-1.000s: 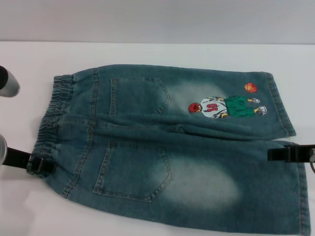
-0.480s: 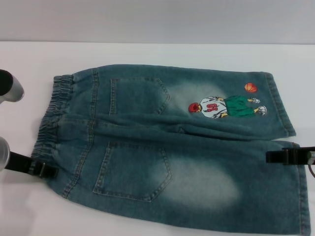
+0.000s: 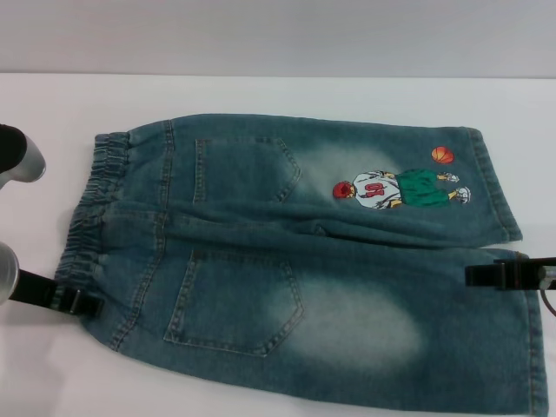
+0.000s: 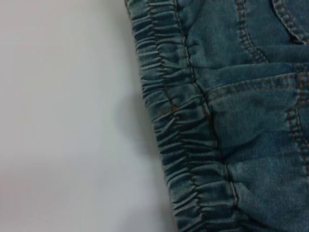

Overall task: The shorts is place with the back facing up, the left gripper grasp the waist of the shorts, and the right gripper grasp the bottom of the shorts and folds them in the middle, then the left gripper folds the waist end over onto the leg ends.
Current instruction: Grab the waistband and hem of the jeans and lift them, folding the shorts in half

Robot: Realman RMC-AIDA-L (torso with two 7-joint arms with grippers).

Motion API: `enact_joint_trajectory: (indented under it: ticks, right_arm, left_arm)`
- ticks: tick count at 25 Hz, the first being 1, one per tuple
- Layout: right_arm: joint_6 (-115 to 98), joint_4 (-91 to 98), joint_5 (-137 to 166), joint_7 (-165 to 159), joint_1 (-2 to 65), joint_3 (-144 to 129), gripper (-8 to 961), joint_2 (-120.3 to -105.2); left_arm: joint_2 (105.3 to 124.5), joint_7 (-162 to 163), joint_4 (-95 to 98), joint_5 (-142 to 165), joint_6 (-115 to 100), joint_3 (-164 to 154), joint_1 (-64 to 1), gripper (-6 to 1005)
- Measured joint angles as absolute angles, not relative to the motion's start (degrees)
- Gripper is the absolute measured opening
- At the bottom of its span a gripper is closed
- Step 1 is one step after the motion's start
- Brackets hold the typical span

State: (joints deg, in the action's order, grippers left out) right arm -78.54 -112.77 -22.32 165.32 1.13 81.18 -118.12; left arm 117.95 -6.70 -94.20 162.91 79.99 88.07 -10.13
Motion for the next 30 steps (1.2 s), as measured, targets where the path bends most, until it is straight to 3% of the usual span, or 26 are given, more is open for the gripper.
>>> enact_joint_trajectory:
  ticks: [7, 23, 30]
  right_arm:
    - [-78.6, -112.8, -22.3, 165.3, 1.1, 81.2, 607, -118.13]
    - [-78.5, -112.9, -22.3, 165.3, 1.4, 81.2, 607, -117.73]
    - [-78.6, -112.9, -22.3, 165.4, 1.4, 81.2, 607, -117.53]
  left_arm:
    - [117.94, -6.4, -94.0, 164.8, 80.3, 87.8, -10.6, 783]
    - [118.01, -6.1, -93.7, 164.4, 83.5, 87.1, -12.9, 663]
    - [117.94, -5.4, -96.6, 164.4, 83.7, 87.1, -12.5, 513]
